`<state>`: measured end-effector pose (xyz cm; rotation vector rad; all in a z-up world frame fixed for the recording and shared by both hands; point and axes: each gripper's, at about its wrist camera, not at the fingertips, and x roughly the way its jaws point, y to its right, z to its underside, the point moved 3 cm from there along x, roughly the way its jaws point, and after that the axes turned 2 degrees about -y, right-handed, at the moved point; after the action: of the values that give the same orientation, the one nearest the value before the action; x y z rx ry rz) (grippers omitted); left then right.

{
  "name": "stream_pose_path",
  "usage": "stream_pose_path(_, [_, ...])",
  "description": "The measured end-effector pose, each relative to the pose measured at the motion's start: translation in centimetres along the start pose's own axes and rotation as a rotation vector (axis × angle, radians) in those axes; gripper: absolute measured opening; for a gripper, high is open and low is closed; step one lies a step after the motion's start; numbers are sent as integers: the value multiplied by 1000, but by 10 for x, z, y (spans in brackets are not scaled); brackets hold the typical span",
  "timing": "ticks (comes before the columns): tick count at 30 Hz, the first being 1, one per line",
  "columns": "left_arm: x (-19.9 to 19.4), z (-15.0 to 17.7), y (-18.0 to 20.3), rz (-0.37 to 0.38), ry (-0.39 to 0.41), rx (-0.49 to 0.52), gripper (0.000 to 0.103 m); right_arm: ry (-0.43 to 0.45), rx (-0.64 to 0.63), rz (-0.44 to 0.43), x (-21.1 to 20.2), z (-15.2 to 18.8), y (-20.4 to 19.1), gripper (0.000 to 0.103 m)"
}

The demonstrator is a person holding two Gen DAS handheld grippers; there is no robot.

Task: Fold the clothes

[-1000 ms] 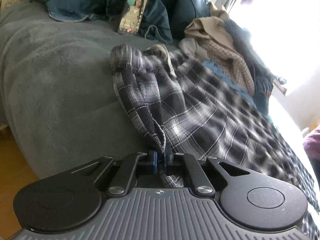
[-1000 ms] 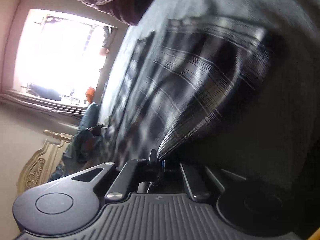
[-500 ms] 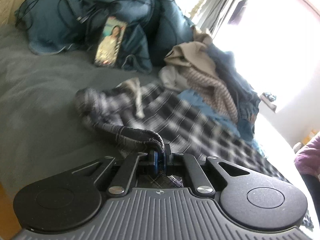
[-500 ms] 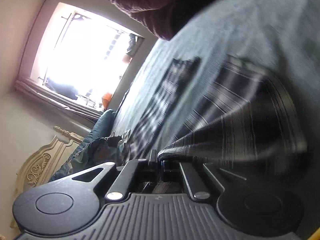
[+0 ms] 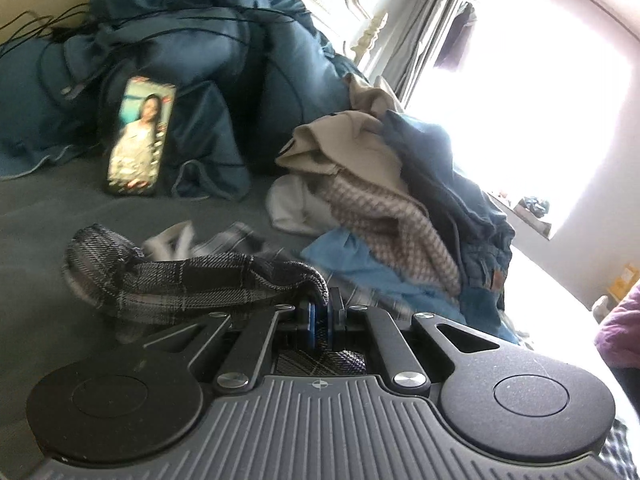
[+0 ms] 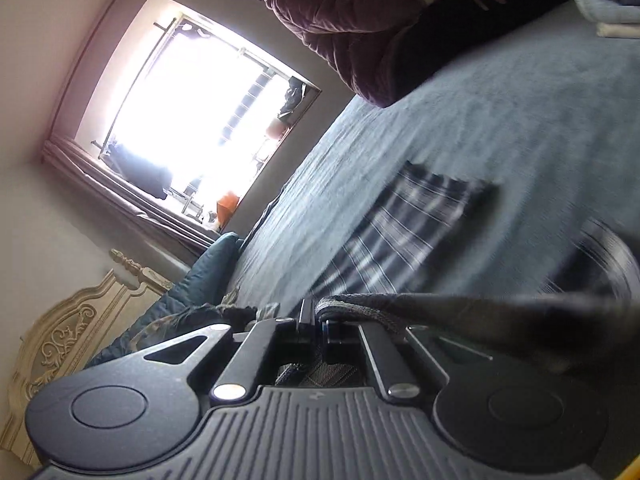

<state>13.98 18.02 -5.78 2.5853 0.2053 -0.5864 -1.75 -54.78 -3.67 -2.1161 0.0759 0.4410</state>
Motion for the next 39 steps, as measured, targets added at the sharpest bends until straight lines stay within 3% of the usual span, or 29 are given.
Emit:
stream_pose_path(15, [134, -8, 57, -110, -23, 110, 3, -37, 5, 53, 179, -68, -10, 3])
stream_pose_path(25, [196, 2, 68, -175, -56, 183, 3, -77, 25, 105, 262, -73, 4, 3])
stream_pose_path(28, [215, 8, 68, -185, -122, 224, 7, -120, 20, 131, 286, -70, 12, 5])
stream_pose_path(30, [227, 11, 65, -185, -186, 237, 9, -179, 54, 167, 303, -67, 25, 13])
stream_pose_path(31, [228, 11, 63, -178, -211, 245, 11, -220, 87, 189, 312, -65, 33, 31])
stream_pose_path(32, [227, 9, 63, -165, -222, 252, 12, -274, 130, 196, 319, -63, 41, 40])
stream_pose_path(33, [222, 6, 63, -148, -234, 255, 19, -289, 159, 186, 318, -62, 45, 40])
stream_pose_path(34, [218, 3, 62, -131, -247, 256, 33, -280, 170, 180, 311, -63, 44, 46])
stream_pose_path(36, [206, -2, 60, -91, -273, 234, 46, -268, 154, 172, 295, -66, 36, 64])
stream_pose_path(39, [188, -11, 55, -27, -307, 163, 57, -268, 101, 184, 265, -66, 23, 73])
